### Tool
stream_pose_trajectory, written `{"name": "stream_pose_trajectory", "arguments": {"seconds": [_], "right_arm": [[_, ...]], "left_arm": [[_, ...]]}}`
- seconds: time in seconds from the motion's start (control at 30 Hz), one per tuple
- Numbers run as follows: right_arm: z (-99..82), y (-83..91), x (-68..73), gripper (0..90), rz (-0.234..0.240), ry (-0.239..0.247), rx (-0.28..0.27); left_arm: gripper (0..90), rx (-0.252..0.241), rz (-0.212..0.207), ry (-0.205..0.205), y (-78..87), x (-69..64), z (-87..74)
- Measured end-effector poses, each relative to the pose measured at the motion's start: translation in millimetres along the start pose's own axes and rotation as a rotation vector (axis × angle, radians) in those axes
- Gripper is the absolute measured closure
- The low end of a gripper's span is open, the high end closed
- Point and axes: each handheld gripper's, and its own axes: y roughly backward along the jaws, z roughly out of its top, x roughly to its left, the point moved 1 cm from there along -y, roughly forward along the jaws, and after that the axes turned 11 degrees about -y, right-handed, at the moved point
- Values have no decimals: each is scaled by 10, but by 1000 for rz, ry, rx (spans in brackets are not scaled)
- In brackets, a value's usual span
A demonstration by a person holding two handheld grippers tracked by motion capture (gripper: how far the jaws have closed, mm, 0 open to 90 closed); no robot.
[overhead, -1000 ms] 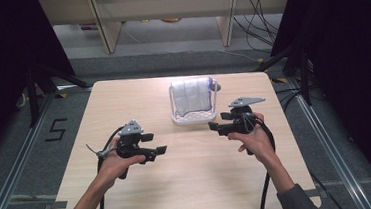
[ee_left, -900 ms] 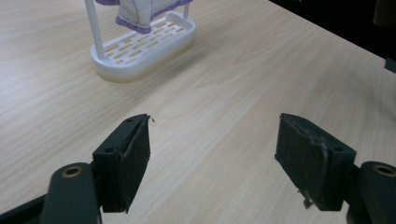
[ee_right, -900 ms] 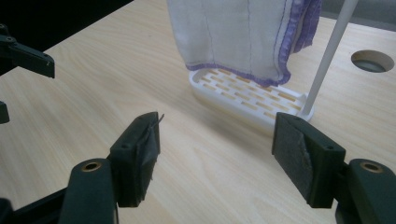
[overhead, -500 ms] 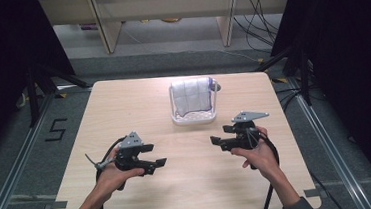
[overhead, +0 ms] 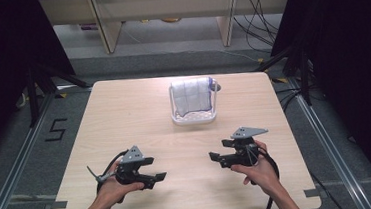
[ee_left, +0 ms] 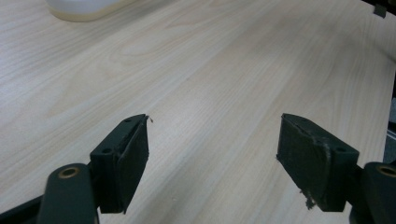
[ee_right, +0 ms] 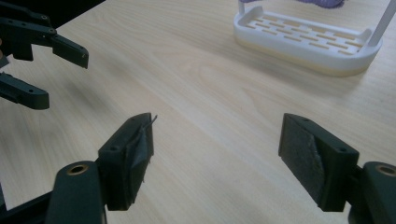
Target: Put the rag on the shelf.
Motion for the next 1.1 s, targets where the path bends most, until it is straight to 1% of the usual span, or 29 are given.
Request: {"name": "stream_pose_trajectory", "arguments": {"seconds": [0.03, 0.07, 0.1, 0.13, 0.17, 0.23, 0.27, 0.3, 0.33, 0.4, 0.43, 0.47, 0.5, 0.53, 0.57, 0.6, 0.63, 0.67, 0.7, 0.73, 0.8, 0.83, 0.87, 0.9, 0.93, 0.97, 1.0, 1.03, 1.1], "right_arm": [[-16, 0, -12, 261, 0, 10, 7], [-43, -7, 3, 256, 6, -8, 10], [-59, -14, -15, 248, 1, 6, 3], [-88, -11, 9, 245, -1, -23, 21], [-103, -8, 3, 240, -16, -11, 27], [-140, -28, -9, 225, -7, 6, 13], [-165, -28, 15, 220, 2, -16, 30], [-174, -29, 6, 217, -2, 9, 30], [-196, -15, 27, 211, -9, -9, 35], [-221, -19, 26, 204, 5, 4, 29], [-234, -11, 26, 202, 7, 6, 26], [-260, 3, 59, 200, 5, -29, 30], [-268, 7, 36, 200, 3, 0, 27], [-293, 17, 46, 200, 1, -12, 30], [-323, 27, 68, 200, -2, -41, 39], [-336, 29, 40, 200, -10, -6, 36], [-358, 35, 41, 200, -8, -2, 40], [-380, 44, 44, 200, -12, -1, 39], [-407, 63, 75, 200, -15, -35, 50], [-417, 67, 50, 200, -12, -6, 45], [-457, 85, 72, 198, -23, -23, 44], [-467, 103, 61, 196, -34, -2, 52], [-492, 112, 86, 192, -37, -29, 58], [-502, 119, 67, 187, -37, -5, 56], [-518, 121, 65, 184, -22, 0, 55], [-539, 137, 91, 183, -30, -24, 60], [-550, 139, 74, 182, -28, 4, 47], [-565, 146, 81, 179, -20, -5, 59], [-596, 162, 90, 178, -17, -9, 62]], "left_arm": [[243, 4, 3, 1, 10, -12, -12], [239, -3, 9, 4, 13, -28, -24], [236, -3, 3, 0, 18, -36, -38], [235, -3, 0, -1, 20, -45, -48], [234, -3, 7, -5, 22, -59, -64], [231, 8, 12, -23, 29, -76, -87], [230, 10, 12, -24, 29, -87, -97], [228, 10, 12, -23, 26, -96, -106], [228, 12, 15, -26, 26, -103, -116], [225, 10, 18, -23, 27, -128, -127], [223, 9, 21, -32, 34, -132, -133], [223, 6, 18, -35, 42, -130, -139], [223, 7, 27, -27, 53, -136, -145], [222, -12, 25, -23, 54, -142, -154], [222, -5, 32, -27, 71, -145, -163], [221, -4, 35, -23, 80, -152, -173], [221, -11, 35, -15, 80, -163, -189], [220, -6, 34, -17, 87, -171, -202], [219, -8, 38, -13, 87, -187, -218], [218, -4, 35, -17, 90, -195, -231], [216, -4, 31, -15, 87, -226, -256], [214, -8, 30, -22, 83, -234, -270], [213, -4, 32, -24, 87, -243, -278], [212, 2, 32, -22, 94, -254, -284], [209, 2, 33, -23, 98, -266, -293], [207, -10, 32, -21, 94, -281, -299], [206, 3, 30, -27, 108, -290, -305], [204, -8, 35, -22, 106, -310, -310], [198, -8, 28, -32, 121, -338, -319]]}}
